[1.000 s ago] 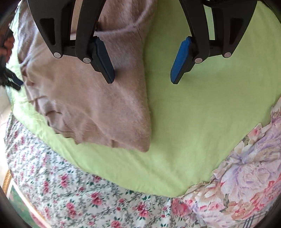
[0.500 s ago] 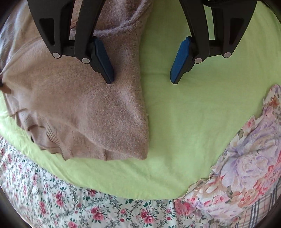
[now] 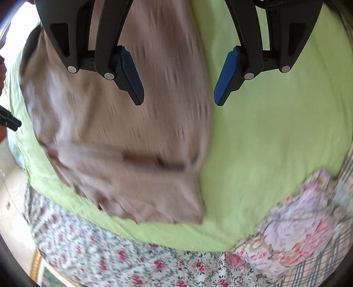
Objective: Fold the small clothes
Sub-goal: 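Grasp the brown ribbed hem with both grippers and lift it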
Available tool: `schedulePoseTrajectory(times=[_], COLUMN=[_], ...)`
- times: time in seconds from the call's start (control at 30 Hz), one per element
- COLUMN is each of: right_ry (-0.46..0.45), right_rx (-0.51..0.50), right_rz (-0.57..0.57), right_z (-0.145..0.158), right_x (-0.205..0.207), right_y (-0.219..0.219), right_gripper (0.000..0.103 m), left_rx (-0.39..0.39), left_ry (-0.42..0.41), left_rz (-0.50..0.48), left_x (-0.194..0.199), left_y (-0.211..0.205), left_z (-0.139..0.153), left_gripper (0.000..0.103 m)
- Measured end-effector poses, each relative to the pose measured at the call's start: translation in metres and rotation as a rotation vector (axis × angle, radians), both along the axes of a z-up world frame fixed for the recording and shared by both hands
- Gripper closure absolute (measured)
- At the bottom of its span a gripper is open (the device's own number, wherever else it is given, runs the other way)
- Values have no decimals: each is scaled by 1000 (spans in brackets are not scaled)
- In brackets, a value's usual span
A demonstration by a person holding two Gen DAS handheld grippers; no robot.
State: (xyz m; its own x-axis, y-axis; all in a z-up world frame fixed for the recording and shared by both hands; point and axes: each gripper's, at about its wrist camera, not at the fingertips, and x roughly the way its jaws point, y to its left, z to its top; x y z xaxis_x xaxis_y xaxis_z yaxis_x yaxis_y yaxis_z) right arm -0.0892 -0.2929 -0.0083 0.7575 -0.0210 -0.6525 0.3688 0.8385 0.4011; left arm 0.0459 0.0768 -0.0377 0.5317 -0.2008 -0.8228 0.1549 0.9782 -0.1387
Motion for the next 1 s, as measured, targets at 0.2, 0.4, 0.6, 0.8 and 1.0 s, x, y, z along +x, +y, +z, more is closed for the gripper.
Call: schedulePoseTrajectory(times=[0.2, 0.4, 0.6, 0.8, 1.0], right_ry=[-6, 26, 35, 68, -50], right_rx=[37, 138, 189, 190, 179], right_rz=[44, 136, 164, 158, 181], right_z=[-16, -44, -67, -80, -50], right_x=[-68, -88, -73, -62, -105], right_y=[41, 80, 100, 101, 73], right_gripper=[54, 54, 54, 93, 96], left_rx=[-55, -121, -193, -272, -291], left_ry=[76, 160, 258, 254, 162], left_rz=[-33, -100, -103, -75, -129], left_x=[-77, -136, -157, -152, -158], left_y=[7, 2, 4, 6, 14], left_z=[-11, -25, -53, -62, -36], left_gripper=[37, 36, 36, 52, 93])
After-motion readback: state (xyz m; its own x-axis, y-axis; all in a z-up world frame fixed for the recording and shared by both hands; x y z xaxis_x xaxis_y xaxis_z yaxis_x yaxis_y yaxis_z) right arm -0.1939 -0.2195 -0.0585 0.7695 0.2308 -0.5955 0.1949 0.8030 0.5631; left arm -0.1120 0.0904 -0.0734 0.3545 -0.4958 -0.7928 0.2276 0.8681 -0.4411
